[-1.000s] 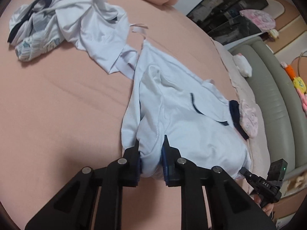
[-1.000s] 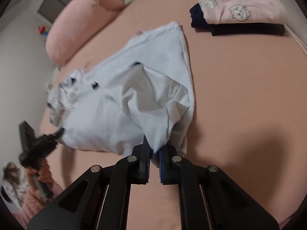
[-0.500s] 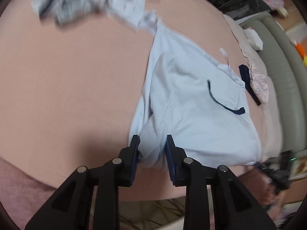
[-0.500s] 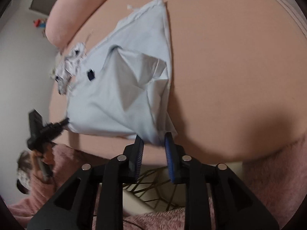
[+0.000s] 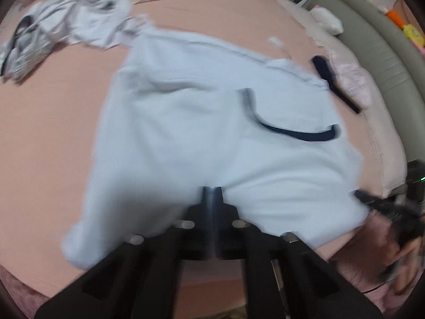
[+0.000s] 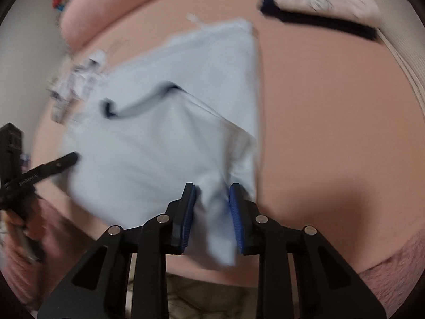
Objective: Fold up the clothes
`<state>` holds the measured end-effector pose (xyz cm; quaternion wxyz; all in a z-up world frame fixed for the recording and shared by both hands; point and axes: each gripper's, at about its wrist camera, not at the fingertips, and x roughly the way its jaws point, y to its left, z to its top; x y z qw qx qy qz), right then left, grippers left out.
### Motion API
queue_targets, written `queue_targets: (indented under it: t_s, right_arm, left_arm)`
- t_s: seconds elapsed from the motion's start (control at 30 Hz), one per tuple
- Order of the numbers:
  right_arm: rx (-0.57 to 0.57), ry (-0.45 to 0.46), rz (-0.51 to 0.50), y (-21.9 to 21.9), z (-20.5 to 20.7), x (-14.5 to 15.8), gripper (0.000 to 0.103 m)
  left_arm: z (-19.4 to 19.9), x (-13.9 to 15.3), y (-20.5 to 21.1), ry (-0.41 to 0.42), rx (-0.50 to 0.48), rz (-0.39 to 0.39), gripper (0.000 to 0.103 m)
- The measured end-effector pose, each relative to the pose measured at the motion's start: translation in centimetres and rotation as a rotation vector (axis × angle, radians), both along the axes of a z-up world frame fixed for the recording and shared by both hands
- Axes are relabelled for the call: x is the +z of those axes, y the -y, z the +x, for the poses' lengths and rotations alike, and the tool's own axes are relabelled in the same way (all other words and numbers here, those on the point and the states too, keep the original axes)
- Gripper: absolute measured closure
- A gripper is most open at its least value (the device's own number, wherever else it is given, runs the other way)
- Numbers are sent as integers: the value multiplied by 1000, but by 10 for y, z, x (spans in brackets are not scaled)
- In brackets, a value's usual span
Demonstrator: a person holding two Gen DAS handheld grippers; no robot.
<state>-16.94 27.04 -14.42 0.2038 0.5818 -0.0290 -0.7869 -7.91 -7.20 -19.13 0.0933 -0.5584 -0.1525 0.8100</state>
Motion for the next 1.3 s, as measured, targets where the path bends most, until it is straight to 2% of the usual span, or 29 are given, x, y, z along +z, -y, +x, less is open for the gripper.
queue_targets:
  t_s: [0.07,0.13,0.23,0.27,0.3,0.33,0.37,0.4,0.43,0.5,0.6,0.63,0.67,0.73,0.8,0.83,0.93,0.97,1.0,1.07,1.1,1.17,1.2,1.27,1.3]
  right_arm:
    - [-39,-15,22,-16,0,6,74]
    - [-70,-49,65,-27,0,16,73]
    - [-52,-77,-16,-28,2,32,73]
    - [-18,-65,-21,-19,3,29,73]
    - [20,-52,-20,-9,5,25,73]
    - [57,-40,-19,1,7,21,75]
    - [89,-28,24,8,8,12,78]
    - [94,-26,77,10,8,3,78]
    - [94,-25,130,12,8,-6,78]
    - [53,-21,90,-1,6,-4,77]
    - [-3,-121,97,-7,8,20,76]
    - [10,-136,75,-2,5,24,75]
    - [29,-146,46,5,2,27,75]
    - [76,-100,48,29,-11,14,75]
    - [103,-77,96,44,-20,-7,77]
    - [109,-71,126,50,-25,-19,82]
    - [43,-132,143,34,-31,0,83]
    - [24,-171,149,29,-32,8,80]
    - [7,-211,151,24,-32,16,77]
    - [55,-171,110,37,-39,13,77]
    - [83,-144,87,44,-42,10,77]
    - [111,-121,109,60,-48,-5,78]
    - [96,-126,122,61,-52,-10,81]
    - [65,-135,150,63,-60,-20,82]
    - [13,-159,136,53,-58,-10,82]
  left_arm:
    - [2,8,8,12,22,1,100]
    - [4,24,5,-26,33,-41,97]
    - [-3,34,-4,-67,-1,22,92]
    - [-5,36,-6,-75,-14,51,87]
    - [-7,32,-7,-69,-17,42,85]
    - [-9,23,-5,-48,-9,-6,85]
    - [-9,14,2,-25,8,-49,87]
    - [-8,6,13,-6,34,-55,100]
    - [-6,6,27,4,76,-33,100]
    - [-3,14,54,-1,164,14,100]
    - [-6,31,69,-76,159,123,98]
    - [-12,32,63,-90,127,127,98]
    - [-18,31,56,-101,99,113,98]
    - [-32,20,49,-83,95,74,97]
    - [-51,0,52,-7,152,-43,97]
    - [-55,-2,57,11,182,-82,97]
    - [-51,10,71,-19,253,-97,97]
    - [-52,15,64,-47,220,-93,96]
    - [-54,19,54,-68,158,-55,95]
    - [-61,17,32,-74,53,1,95]
    - [-66,12,22,-68,19,-5,95]
    - [-79,-4,20,-24,49,-116,95]
    - [-81,-6,22,-12,78,-139,95]
    - [-76,1,30,-14,142,-107,95]
    - [-69,9,27,-33,144,-106,93]
